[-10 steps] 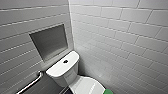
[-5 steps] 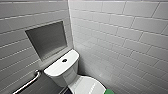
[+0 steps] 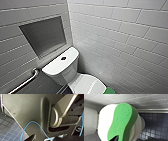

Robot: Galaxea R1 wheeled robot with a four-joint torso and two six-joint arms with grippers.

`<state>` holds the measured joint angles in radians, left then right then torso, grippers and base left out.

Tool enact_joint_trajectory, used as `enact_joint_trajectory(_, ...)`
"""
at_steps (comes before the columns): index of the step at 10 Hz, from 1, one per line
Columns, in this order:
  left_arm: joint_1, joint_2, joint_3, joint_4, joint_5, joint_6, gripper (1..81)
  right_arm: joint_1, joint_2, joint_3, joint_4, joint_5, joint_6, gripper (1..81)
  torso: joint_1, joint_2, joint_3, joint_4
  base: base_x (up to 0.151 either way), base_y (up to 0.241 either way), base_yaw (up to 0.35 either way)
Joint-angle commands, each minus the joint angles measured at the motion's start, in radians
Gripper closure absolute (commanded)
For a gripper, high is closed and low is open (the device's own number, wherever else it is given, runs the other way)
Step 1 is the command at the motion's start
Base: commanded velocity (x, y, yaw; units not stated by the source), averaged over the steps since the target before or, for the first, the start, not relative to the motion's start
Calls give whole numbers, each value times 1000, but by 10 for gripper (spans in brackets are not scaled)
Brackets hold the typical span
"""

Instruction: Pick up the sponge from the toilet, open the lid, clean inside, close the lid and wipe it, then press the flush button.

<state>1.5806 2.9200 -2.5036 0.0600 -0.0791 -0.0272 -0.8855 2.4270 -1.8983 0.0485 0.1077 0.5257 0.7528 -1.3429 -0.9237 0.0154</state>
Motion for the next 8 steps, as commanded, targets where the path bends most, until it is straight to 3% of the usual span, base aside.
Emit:
enact_joint_trajectory(1,19,-5,6,6,76,3,10,119,-6,-10,8,-37,17,10,0,0,0,0,0,0,0)
enact_joint_trajectory(4,29,-2,6,4,75,4,10,150,19,-21,10,-39,19,10,0,0,-1,0,0,0,0)
enact_joint_trajectory(5,39,4,6,6,75,4,10,156,23,-19,10,-39,25,10,65,-100,-1,0,0,0,0)
enact_joint_trajectory(7,48,6,6,6,75,4,10,156,36,-22,10,-40,26,10,74,-114,-27,0,0,0,0)
enact_joint_trajectory(8,48,6,6,6,75,4,10,155,36,-22,10,-39,28,10,26,-42,-32,0,0,0,0)
